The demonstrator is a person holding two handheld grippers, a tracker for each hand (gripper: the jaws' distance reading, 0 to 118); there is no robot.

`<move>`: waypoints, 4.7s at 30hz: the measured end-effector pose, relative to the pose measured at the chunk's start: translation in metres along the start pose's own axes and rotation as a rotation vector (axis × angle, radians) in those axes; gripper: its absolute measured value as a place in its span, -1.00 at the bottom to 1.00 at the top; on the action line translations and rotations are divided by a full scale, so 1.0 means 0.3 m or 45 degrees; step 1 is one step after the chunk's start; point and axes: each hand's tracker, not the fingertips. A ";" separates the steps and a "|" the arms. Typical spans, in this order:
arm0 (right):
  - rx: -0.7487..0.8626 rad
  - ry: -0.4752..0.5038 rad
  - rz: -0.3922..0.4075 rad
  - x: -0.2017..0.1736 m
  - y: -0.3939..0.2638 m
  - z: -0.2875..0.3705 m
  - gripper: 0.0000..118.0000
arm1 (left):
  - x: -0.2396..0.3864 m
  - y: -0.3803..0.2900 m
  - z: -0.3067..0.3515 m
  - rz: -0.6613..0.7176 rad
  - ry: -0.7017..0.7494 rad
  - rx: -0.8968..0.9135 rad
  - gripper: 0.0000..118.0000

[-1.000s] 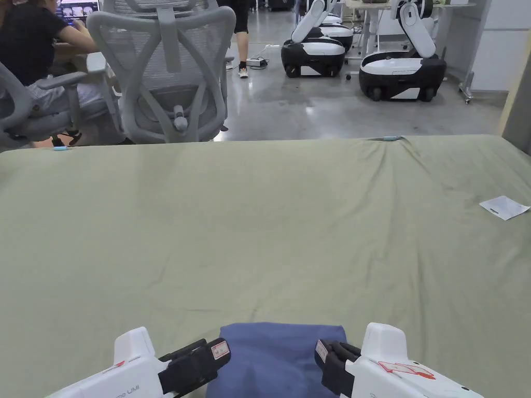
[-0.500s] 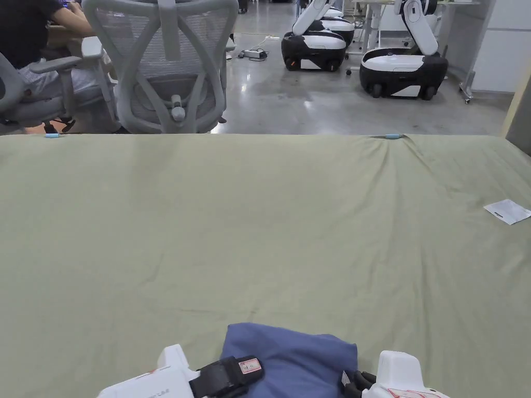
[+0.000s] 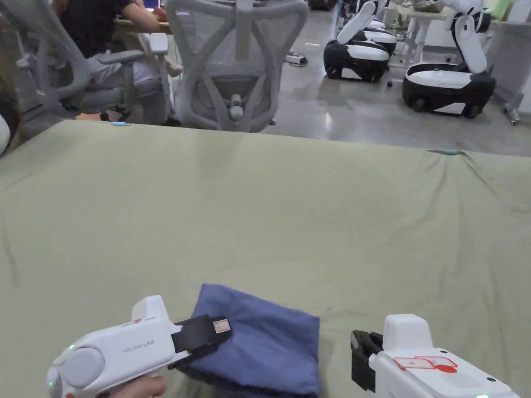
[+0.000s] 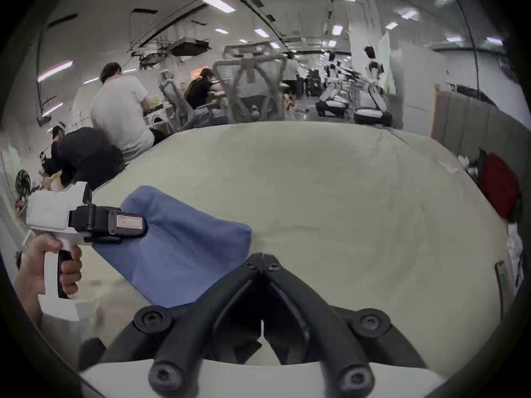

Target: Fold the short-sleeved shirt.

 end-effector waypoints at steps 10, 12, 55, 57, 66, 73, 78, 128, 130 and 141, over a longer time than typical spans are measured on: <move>0.059 0.094 0.117 -0.543 0.111 -0.163 -1.00 | -0.459 0.328 0.439 -0.019 0.238 0.057 -0.57; 0.056 0.103 0.145 -0.601 0.118 -0.178 -1.00 | -0.533 0.379 0.489 -0.011 0.274 0.058 -0.57; 0.575 -0.329 0.125 0.476 0.248 0.705 -1.00 | 1.048 -0.278 0.263 -0.913 0.438 0.873 -1.00; 0.576 -0.329 0.114 0.478 0.237 0.700 -1.00 | 1.057 -0.277 0.276 -0.899 0.441 0.871 -1.00; 0.600 -0.350 0.096 0.445 0.202 0.710 0.50 | 1.075 -0.327 0.298 -0.973 0.401 0.841 0.42; 0.608 -0.371 0.112 0.421 0.192 0.721 1.00 | 1.092 -0.353 0.305 -1.045 0.424 0.894 1.00; 0.587 -0.337 0.116 0.404 0.198 0.733 1.00 | 1.090 -0.347 0.323 -1.028 0.414 0.909 1.00; 0.584 -0.393 -0.037 0.358 0.242 0.758 1.00 | 1.036 -0.329 0.273 -1.016 0.444 0.855 1.00; 0.559 -0.404 -0.046 0.358 0.236 0.754 1.00 | 1.011 -0.311 0.266 -1.013 0.443 0.857 1.00; 0.605 -0.431 -0.029 0.349 0.238 0.776 1.00 | 1.075 -0.358 0.292 -1.025 0.440 0.858 1.00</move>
